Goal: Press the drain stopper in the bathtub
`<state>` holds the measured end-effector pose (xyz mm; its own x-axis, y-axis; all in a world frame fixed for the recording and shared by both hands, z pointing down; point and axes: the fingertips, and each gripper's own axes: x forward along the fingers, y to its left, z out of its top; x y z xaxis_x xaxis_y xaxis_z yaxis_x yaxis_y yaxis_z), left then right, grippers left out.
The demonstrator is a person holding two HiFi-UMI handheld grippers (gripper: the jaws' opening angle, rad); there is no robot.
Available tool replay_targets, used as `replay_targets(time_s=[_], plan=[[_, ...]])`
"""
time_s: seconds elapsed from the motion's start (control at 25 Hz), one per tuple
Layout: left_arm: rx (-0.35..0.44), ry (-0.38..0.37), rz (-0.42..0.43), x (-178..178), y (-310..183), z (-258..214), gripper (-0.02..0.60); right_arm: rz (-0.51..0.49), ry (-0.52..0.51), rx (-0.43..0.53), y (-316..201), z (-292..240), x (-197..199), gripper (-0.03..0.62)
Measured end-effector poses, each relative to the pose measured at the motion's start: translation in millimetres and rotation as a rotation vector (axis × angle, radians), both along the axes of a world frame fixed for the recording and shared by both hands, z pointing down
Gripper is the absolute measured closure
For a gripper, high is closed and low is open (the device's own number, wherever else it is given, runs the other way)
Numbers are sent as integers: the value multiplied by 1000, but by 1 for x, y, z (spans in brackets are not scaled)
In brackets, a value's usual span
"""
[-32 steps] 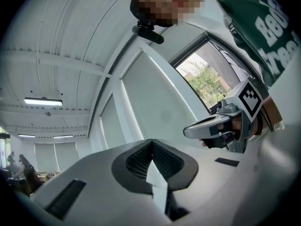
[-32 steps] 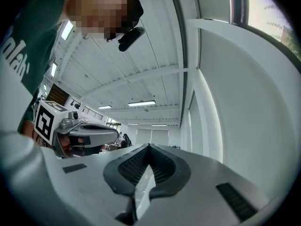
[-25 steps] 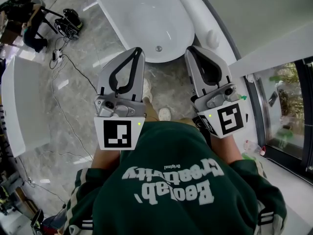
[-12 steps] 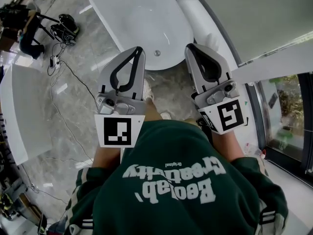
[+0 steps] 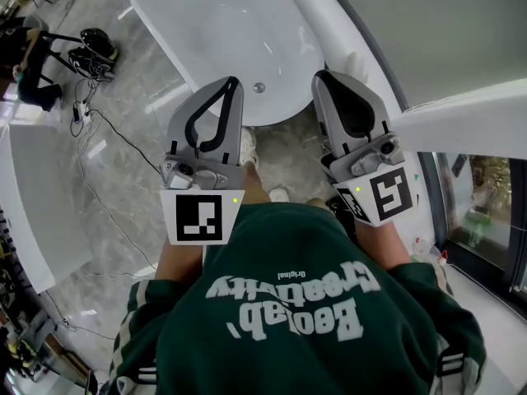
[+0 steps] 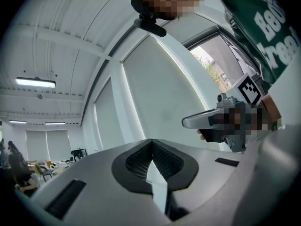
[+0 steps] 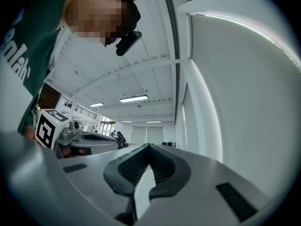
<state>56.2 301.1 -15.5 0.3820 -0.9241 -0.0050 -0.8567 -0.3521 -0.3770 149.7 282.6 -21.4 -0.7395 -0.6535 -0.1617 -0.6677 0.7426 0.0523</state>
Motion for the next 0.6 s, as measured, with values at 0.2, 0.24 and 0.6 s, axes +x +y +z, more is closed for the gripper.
replay_targets(time_s=[0.2, 0.24, 0.6], plan=[[-29, 18, 3, -24, -47, 5, 577, -27, -13, -52, -45, 4, -31, 583], [-31, 18, 9, -29, -56, 5, 577, -31, -14, -56, -54, 3, -38, 583], [-60, 12, 55, -74, -134, 20, 577, -5, 36, -68, -121, 13, -90, 583]])
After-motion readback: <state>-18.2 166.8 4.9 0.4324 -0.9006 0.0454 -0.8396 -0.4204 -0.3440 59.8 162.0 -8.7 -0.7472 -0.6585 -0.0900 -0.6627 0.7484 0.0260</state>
